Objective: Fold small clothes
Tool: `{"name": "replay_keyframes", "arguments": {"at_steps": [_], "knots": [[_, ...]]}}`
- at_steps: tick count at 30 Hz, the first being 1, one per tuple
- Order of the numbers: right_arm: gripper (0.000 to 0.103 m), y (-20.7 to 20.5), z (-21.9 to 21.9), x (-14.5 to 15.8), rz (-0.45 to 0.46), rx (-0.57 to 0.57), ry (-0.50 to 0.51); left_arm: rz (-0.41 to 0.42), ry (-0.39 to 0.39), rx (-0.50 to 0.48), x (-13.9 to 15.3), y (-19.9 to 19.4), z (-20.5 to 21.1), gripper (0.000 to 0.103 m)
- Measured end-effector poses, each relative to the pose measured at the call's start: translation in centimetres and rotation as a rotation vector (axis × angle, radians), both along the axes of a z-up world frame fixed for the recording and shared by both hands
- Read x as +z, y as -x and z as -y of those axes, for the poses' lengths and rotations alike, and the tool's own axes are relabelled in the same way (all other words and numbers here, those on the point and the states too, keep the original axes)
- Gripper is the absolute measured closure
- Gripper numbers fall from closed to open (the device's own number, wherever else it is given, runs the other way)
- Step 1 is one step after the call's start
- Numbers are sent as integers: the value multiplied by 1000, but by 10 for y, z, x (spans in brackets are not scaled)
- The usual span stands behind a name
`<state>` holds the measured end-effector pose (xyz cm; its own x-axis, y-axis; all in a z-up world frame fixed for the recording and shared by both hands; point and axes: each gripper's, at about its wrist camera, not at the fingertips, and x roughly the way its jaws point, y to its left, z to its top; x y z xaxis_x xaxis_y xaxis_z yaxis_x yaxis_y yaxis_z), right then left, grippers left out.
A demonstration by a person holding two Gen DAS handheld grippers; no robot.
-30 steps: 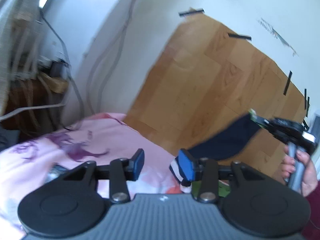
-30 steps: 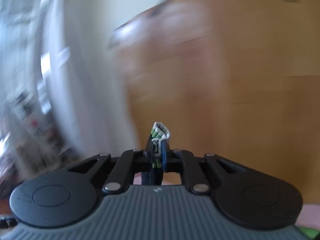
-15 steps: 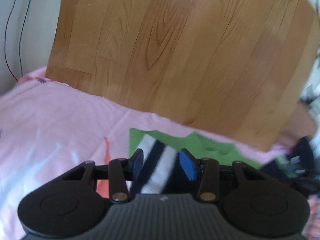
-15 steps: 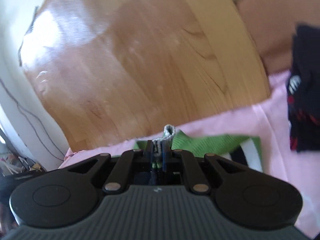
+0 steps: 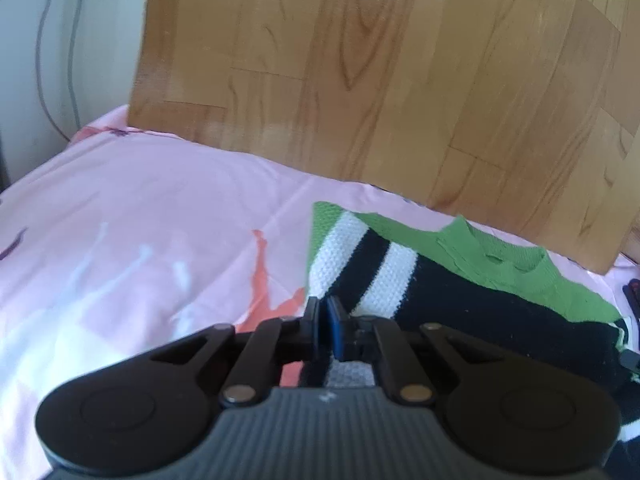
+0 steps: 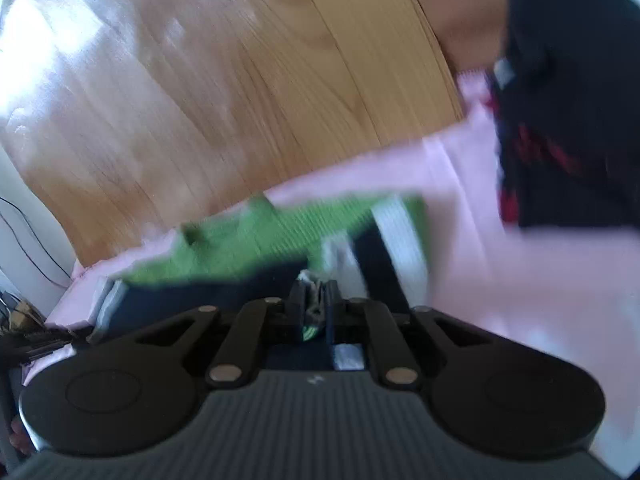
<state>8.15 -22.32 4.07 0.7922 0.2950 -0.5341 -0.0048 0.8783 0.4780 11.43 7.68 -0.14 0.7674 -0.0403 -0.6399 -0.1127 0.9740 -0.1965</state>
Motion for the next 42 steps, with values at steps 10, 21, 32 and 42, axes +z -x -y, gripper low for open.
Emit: {"name": "replay_keyframes", "arguments": {"at_steps": [10,21,32,42], "knots": [[85,1,-4,5,63,-66,9,-23,31,99,-2,22,-14,100],[84,-10,-50,-8,45,105,175,42,2,-53,-4,20,10,96],[69,-8,-45,-8,79,67,151,42,-58,-20,-3,23,13,96],[62,-4,-47,-6,89,67,171,42,-68,-29,-3,22,13,96]]}}
